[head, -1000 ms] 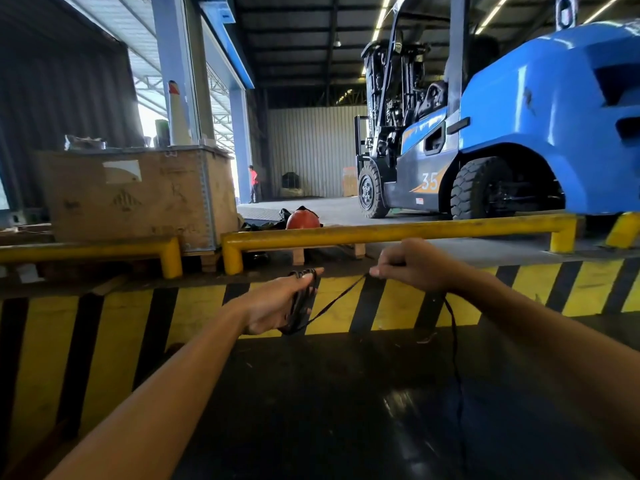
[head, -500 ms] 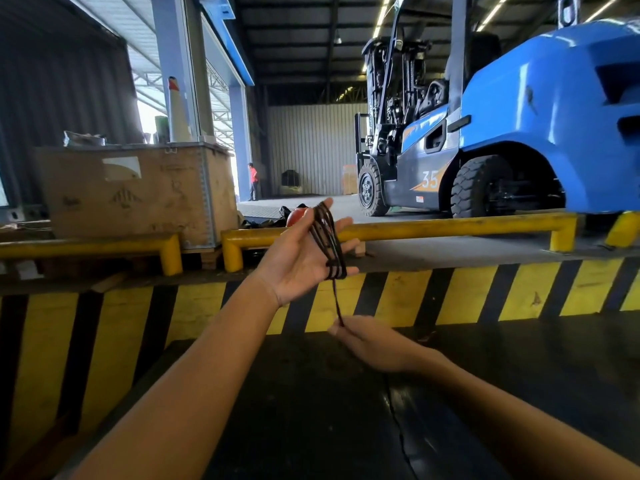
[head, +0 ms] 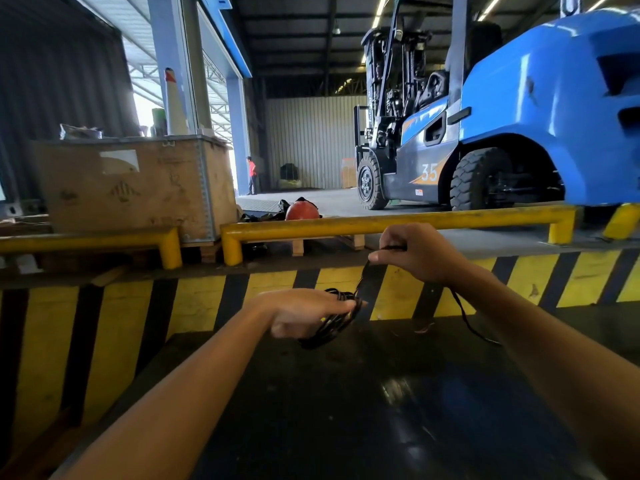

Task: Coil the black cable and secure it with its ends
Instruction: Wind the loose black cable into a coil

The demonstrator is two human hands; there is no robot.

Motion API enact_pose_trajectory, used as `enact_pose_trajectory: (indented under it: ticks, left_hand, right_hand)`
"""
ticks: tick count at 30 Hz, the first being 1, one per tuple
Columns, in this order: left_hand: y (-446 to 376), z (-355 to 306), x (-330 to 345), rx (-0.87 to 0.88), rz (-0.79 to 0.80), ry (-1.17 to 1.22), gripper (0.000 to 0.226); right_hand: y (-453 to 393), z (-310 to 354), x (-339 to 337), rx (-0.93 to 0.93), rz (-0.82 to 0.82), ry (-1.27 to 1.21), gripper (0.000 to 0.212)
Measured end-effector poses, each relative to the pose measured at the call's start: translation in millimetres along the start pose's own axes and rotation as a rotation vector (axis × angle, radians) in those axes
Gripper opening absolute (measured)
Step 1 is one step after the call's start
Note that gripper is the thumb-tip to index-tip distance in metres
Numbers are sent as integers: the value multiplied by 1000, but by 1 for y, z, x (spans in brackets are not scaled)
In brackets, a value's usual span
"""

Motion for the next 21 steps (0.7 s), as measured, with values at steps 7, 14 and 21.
enact_pose_trajectory:
  ticks: [7,14,21]
  left_hand:
    - [31,-64,-8,578,141,669,39]
    - [24,-62,-46,675,-254,840,43]
    - [18,5,-41,205,-406,203,34]
  right_hand:
    - [23,-17,48,107,42,-135,22]
    - [64,45,121,48,614,-139,20]
    - [45,31,40,-53,428,115,21]
Point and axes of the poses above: each hand's wrist, its own y-axis away from the middle knuckle, its own x-axis out of the palm, z = x × y, the point moved 6 cm from there along -y, towards the middle knuckle, and after that the axes turned 7 degrees about z, right-handed, at the moved point
